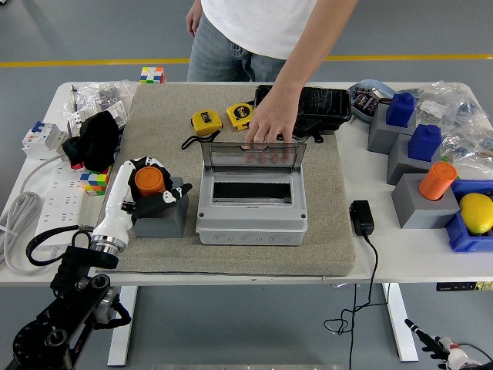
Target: Fetch the battery,place it into the box,close the lid of the box
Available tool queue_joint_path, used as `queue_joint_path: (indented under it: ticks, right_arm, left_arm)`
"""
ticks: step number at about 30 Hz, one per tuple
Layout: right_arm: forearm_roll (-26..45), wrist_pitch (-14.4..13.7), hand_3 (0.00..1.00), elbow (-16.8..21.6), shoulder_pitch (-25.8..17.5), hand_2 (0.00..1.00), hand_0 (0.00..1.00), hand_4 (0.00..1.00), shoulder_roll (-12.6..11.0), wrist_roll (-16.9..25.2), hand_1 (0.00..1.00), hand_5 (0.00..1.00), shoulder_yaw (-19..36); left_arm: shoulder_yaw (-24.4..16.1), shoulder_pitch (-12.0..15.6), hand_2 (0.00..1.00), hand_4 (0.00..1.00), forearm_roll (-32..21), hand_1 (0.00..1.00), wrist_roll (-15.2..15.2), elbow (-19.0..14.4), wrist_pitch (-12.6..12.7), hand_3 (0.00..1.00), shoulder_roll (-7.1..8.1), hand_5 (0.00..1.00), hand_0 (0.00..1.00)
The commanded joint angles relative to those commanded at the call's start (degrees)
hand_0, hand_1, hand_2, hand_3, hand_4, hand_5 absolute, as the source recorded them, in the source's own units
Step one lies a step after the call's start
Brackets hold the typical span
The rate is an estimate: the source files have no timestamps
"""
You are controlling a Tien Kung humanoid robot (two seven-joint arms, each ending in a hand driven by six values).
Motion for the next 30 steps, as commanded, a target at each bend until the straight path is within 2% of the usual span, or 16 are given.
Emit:
queue_joint_path:
  ticks: [12, 13, 30]
  right_arm:
    - [0.19, 0.01, 0.867, 0.01, 0.01, 0.831, 0.907, 0.998, 0.01, 0.00, 0.892, 0.998, -0.20]
    - [0.19, 0.02, 0.867, 0.01, 0.02, 0.831, 0.907, 0.998, 0.00, 0.00, 0.893, 0.998, -0.23]
    - [0.55, 0.05, 0.867, -0.04, 0.02, 0.831, 0.908, 0.998, 0.04, 0.00, 0.893, 0.998, -0.88]
  left_arm:
    - [0.78, -0.63, 0.108, 0.998, -1.82, 0.044, -0.78, 0.24, 2.92, 0.116, 0.00, 0.002, 0.037]
    - [0.83, -0.66, 0.092, 0.985, -2.10, 0.030, -0.88, 0.28, 3.08, 0.101, -0.01, 0.065, 0.030]
    - [2.04, -1.06, 0.085, 0.943, -6.77, 0.026, -1.72, -0.76, 4.07, 0.095, 0.13, 0.083, 0.028]
